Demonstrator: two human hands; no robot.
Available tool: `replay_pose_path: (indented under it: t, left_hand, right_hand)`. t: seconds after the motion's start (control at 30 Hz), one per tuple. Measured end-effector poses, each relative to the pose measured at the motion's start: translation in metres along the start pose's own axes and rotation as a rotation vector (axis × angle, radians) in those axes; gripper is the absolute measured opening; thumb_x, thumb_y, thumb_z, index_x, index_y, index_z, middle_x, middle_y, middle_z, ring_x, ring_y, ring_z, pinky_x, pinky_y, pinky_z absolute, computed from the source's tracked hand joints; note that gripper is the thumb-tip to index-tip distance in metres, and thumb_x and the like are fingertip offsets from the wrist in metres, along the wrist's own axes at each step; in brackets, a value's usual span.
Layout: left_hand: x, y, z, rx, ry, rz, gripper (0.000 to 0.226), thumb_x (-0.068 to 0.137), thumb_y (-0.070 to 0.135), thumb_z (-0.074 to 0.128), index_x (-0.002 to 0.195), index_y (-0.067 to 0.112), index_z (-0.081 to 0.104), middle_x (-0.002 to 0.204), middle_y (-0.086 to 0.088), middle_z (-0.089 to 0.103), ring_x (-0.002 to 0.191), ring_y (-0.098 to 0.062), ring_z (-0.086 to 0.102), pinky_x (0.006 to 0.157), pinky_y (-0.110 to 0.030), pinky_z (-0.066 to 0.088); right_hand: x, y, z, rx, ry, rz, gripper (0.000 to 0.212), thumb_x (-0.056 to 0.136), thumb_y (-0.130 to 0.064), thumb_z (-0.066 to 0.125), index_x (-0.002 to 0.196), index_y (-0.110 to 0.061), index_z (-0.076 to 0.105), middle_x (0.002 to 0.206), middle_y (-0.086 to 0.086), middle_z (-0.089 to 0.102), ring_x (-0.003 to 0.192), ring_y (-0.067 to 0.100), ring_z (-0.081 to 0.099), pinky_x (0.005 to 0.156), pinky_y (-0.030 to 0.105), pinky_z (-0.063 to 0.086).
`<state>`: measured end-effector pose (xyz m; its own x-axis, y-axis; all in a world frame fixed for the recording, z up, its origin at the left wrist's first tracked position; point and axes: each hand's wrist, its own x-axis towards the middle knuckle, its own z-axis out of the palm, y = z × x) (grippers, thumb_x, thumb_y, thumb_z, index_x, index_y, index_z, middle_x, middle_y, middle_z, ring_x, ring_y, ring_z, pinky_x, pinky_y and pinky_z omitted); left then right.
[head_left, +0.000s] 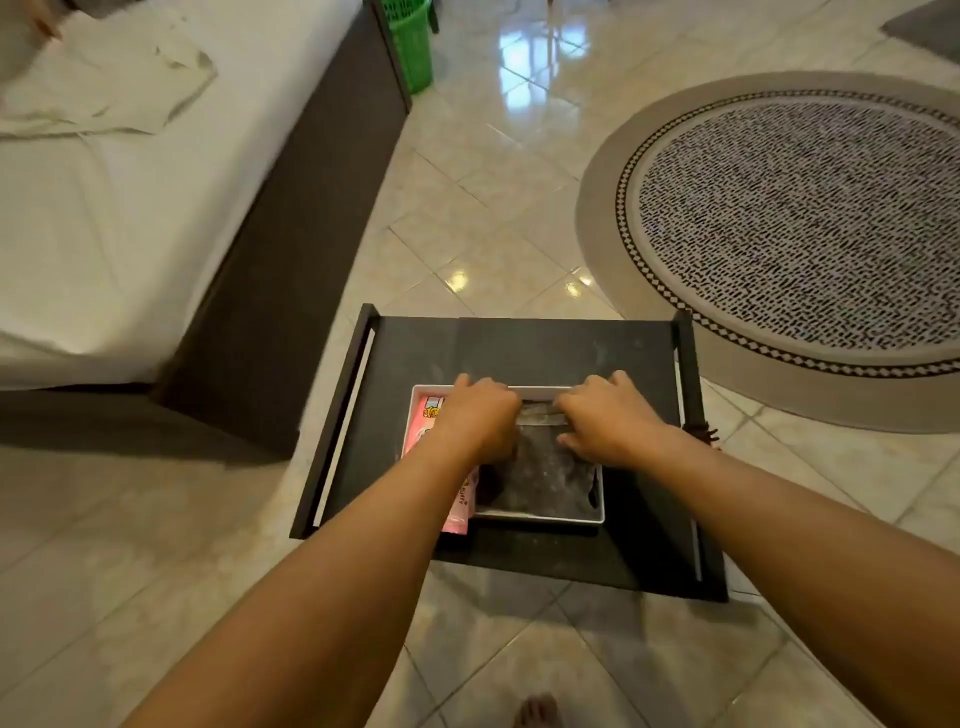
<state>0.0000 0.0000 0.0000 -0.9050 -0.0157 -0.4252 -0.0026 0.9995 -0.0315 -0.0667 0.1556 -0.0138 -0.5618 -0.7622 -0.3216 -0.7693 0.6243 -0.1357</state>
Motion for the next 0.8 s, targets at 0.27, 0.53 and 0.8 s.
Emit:
replay_pose_path:
  t: [0.27,0.53,0.8]
  left_hand:
    - [0.016,0.006,0.029,0.152,0.092,-0.020,0.035,0.081,0.039,0.073,0.110,0.020,0.066,0.115,-0.005,0.065,0.108,-0.024,0.055,0.100,-0.044,0.033]
    - [0.026,0.018,0.040,0.185,0.038,-0.077,0.048,0.075,0.040,0.081,0.117,0.024,0.065,0.125,-0.007,0.058,0.120,-0.027,0.044,0.104,-0.053,0.026]
    - [0.023,0.024,0.039,0.070,0.064,-0.113,0.052,0.074,0.032,0.083,0.120,0.019,0.062,0.121,-0.008,0.053,0.117,-0.027,0.044,0.104,-0.049,0.029]
  right_hand:
    - [0.010,0.003,0.035,-0.128,0.067,0.015,0.042,0.084,-0.039,0.070,0.120,-0.018,0.062,0.125,0.003,0.063,0.123,0.022,0.051,0.107,0.046,0.030]
    - [0.021,-0.002,0.041,-0.117,-0.033,0.094,0.052,0.080,-0.042,0.074,0.124,-0.019,0.058,0.128,0.005,0.058,0.130,0.027,0.043,0.112,0.057,0.015]
    - [0.011,-0.007,0.043,0.089,0.051,0.097,0.013,0.084,-0.024,0.070,0.095,-0.022,0.062,0.098,0.001,0.058,0.109,0.024,0.051,0.099,0.046,0.028]
